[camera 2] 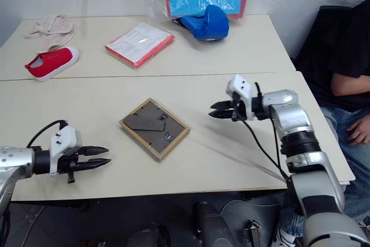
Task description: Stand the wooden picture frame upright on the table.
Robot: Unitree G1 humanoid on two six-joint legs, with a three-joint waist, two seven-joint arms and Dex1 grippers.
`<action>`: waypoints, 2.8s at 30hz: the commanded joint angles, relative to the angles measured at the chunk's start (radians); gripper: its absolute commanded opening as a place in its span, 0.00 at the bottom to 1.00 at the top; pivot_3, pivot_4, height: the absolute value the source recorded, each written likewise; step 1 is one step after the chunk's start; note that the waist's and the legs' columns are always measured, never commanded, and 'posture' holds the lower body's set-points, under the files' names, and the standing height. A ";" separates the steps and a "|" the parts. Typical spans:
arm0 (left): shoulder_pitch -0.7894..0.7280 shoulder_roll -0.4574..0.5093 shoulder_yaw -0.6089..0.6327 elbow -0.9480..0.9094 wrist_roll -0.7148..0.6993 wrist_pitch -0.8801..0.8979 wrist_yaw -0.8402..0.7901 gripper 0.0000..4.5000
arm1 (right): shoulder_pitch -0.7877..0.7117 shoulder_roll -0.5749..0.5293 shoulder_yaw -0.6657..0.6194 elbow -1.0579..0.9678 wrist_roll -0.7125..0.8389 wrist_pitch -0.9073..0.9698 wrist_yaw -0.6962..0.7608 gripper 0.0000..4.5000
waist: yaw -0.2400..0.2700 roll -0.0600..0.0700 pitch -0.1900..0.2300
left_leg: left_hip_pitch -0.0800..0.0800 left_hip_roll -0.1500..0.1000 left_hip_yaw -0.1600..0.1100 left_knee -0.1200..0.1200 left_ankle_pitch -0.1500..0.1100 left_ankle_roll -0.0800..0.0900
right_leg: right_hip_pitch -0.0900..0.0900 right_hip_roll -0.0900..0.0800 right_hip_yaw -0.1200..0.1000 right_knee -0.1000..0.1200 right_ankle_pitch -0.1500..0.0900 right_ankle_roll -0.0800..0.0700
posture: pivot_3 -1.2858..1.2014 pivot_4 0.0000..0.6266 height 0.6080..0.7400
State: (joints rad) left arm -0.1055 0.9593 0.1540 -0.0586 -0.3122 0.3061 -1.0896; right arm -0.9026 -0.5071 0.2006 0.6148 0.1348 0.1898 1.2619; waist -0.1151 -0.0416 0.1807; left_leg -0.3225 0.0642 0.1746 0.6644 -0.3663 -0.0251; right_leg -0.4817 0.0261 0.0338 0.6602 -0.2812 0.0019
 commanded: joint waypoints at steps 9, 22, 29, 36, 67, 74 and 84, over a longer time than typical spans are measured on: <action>-0.255 -0.092 -0.155 0.224 0.088 -0.068 -0.024 0.01 | 0.002 0.149 0.059 -0.008 -0.069 -0.068 -0.038 0.00 | -0.009 0.000 0.000 | 0.001 0.000 0.000 0.005 0.000 0.000 | 0.001 0.000 0.000 0.006 0.000 0.000 | 0.52 0.24 1.00; -0.490 -0.224 -0.197 0.483 0.111 -0.029 -0.049 0.01 | 0.208 0.060 0.058 -0.475 0.007 0.176 -0.011 0.00 | 0.001 -0.001 0.000 | 0.001 0.000 0.000 0.016 -0.001 -0.002 | 0.000 0.000 0.001 0.017 -0.001 -0.001 | 0.52 0.24 1.00; -0.521 -0.098 -0.189 0.410 -0.106 0.719 -0.184 0.33 | 0.179 0.011 0.100 -0.441 -0.089 0.054 -0.051 0.00 | -0.006 -0.001 -0.001 | 0.001 0.000 -0.001 0.016 0.000 -0.002 | 0.000 0.000 0.001 0.017 -0.001 -0.002 | 0.52 0.24 1.00; -0.556 -0.146 -0.176 0.384 -0.181 1.059 -0.048 0.79 | 0.158 0.037 0.150 -0.368 -0.203 -0.085 -0.152 0.00 | 0.005 -0.002 -0.001 | 0.000 0.000 -0.003 0.017 -0.001 -0.002 | 0.001 0.000 0.000 0.017 -0.001 -0.002 | 0.52 0.24 1.00; -0.538 -0.394 -0.032 0.227 -0.327 1.200 0.221 0.28 | 0.268 0.058 0.124 -0.537 -0.156 0.008 -0.175 0.00 | 0.049 0.005 -0.009 | 0.009 -0.001 -0.007 0.017 -0.002 -0.001 | 0.012 -0.001 -0.002 0.012 -0.001 -0.001 | 0.52 0.24 1.00; -0.540 -0.369 0.020 0.132 -0.412 1.207 0.212 0.27 | 0.230 -0.050 -0.051 -0.777 0.142 0.431 -0.082 0.44 | 0.029 0.005 -0.008 | 0.004 -0.001 -0.007 0.017 -0.001 -0.002 | 0.007 -0.001 -0.002 0.014 -0.001 -0.001 | 0.52 0.24 1.00; -0.569 -0.389 0.058 0.019 -0.502 1.195 0.212 0.27 | -0.001 0.070 -0.098 -0.638 0.288 0.671 -0.215 1.00 | 0.026 0.005 -0.008 | 0.001 -0.001 -0.006 0.017 0.000 -0.004 | 0.002 -0.001 -0.001 0.017 -0.001 -0.002 | 0.52 0.24 1.00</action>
State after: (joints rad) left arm -0.6551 0.5680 0.1753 0.0022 -0.7676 1.5136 -0.8638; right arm -0.8857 -0.4454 0.1008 -0.0355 0.4148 0.8661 1.0637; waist -0.0896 -0.0366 0.1725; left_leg -0.3222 0.0631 0.1682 0.6813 -0.3664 -0.0284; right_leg -0.4795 0.0254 0.0330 0.6768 -0.2824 0.0001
